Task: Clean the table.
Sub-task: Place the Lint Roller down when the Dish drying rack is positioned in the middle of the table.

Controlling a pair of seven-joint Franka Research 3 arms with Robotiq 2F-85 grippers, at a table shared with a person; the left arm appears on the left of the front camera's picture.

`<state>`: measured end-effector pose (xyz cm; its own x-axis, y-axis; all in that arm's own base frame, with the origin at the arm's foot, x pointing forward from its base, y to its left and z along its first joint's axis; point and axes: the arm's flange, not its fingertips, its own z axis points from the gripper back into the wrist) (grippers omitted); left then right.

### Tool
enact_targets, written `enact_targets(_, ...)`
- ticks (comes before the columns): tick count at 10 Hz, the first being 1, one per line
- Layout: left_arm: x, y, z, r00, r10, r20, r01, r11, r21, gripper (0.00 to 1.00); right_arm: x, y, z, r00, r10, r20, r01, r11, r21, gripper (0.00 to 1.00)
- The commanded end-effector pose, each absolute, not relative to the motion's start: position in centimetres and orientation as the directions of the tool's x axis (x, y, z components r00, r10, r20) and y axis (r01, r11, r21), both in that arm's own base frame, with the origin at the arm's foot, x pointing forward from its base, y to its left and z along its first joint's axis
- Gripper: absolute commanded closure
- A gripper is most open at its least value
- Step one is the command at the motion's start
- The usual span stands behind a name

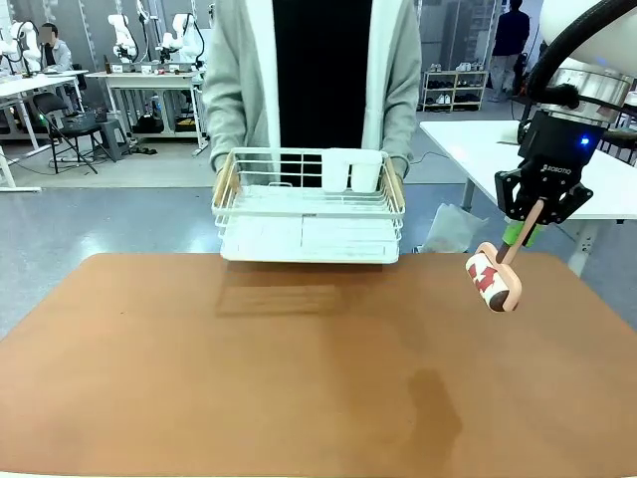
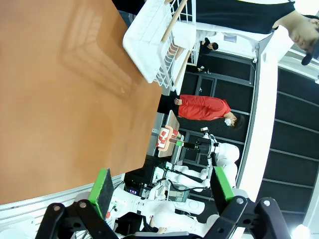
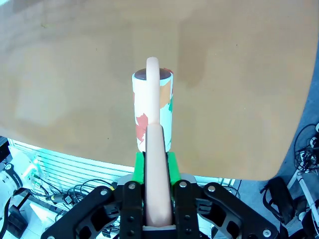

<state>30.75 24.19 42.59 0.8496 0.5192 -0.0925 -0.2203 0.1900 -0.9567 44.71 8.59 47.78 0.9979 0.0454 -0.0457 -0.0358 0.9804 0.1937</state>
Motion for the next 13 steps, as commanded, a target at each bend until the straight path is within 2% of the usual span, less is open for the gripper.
enact_targets(1,30.59,24.36,42.79,0.851,0.518,-0.084,-0.202,0.176,-0.963,0.00,44.90,8.77,48.21,0.997,0.056,-0.046,-0.045,0.979,0.197,0.79)
enact_targets(13,30.59,24.36,42.79,0.851,0.518,-0.084,-0.202,0.176,-0.963,0.00,44.90,8.77,48.21,0.997,0.056,-0.046,-0.045,0.979,0.197,0.79)
